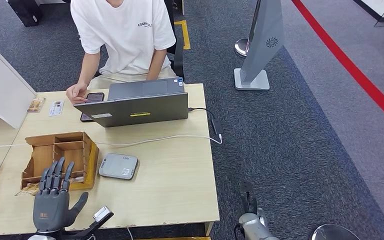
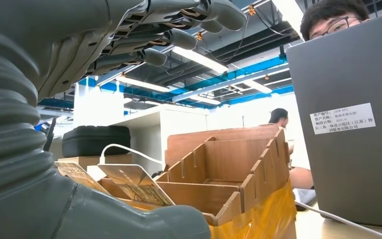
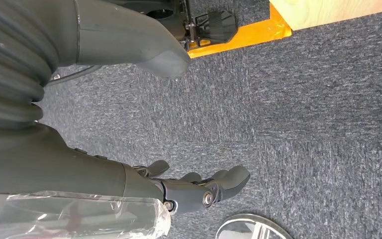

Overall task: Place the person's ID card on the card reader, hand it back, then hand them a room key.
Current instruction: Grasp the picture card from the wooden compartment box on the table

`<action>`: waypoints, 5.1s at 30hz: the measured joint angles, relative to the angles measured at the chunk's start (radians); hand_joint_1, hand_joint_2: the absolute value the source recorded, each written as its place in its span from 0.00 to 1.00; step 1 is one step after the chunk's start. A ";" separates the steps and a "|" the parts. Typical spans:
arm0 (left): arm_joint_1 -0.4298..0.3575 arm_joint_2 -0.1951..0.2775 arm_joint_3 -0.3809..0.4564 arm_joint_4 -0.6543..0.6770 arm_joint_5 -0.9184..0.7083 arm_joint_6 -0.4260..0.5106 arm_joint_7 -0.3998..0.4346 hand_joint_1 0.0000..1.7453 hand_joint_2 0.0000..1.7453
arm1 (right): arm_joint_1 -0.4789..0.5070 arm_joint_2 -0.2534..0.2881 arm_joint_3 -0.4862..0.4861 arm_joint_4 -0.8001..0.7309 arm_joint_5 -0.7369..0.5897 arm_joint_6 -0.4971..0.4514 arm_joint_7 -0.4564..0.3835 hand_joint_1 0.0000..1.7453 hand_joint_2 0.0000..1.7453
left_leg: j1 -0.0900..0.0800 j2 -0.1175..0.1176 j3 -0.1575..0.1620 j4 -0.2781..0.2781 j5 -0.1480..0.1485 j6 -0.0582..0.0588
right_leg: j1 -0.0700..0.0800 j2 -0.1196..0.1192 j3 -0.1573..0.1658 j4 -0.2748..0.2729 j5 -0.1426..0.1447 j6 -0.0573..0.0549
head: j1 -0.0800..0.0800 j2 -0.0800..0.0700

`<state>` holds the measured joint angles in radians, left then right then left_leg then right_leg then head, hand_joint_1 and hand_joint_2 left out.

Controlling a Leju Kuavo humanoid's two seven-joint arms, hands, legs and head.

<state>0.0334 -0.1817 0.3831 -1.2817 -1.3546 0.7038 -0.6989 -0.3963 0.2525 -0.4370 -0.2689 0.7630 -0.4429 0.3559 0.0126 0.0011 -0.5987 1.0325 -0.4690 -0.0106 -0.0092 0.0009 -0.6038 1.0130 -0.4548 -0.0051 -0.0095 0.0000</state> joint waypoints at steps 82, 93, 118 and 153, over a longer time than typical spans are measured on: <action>-0.021 0.134 0.126 0.082 -0.012 0.000 0.001 0.00 1.00 | -0.018 0.004 -0.001 0.000 0.038 0.013 0.012 0.00 1.00 | 0.000 0.000 0.000 0.000 0.000 0.000 | 0.000 0.000 0.000 0.001 -0.002 -0.002 | 0.000 0.000; -0.035 0.125 0.124 0.082 -0.015 0.000 0.001 0.00 1.00 | -0.018 0.012 0.000 0.002 0.044 0.013 0.012 0.00 1.00 | 0.000 0.000 0.000 0.000 0.000 0.000 | 0.000 0.000 0.000 0.001 -0.002 -0.002 | 0.000 0.000; -0.053 0.154 0.054 0.151 0.040 0.000 0.078 1.00 1.00 | -0.017 0.013 0.003 0.002 0.044 0.012 0.010 0.00 1.00 | 0.000 0.000 0.000 0.000 0.000 0.000 | 0.000 0.000 0.000 0.001 -0.002 -0.002 | 0.000 0.000; 0.127 0.185 -0.312 -0.285 0.049 0.000 0.321 1.00 1.00 | -0.010 -0.002 -0.009 0.001 0.015 -0.006 0.019 0.00 1.00 | 0.000 0.000 0.000 0.000 -0.001 0.000 | 0.000 0.000 -0.001 0.000 -0.002 -0.002 | 0.000 0.000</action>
<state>0.1603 0.0031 0.0713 -1.5671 -1.3055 0.7042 -0.3774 -0.4065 0.2506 -0.4461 -0.2676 0.7777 -0.4486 0.3753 0.0128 0.0013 -0.5985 1.0323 -0.4698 -0.0108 -0.0091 0.0011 -0.6045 1.0131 -0.4565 -0.0069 -0.0092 0.0000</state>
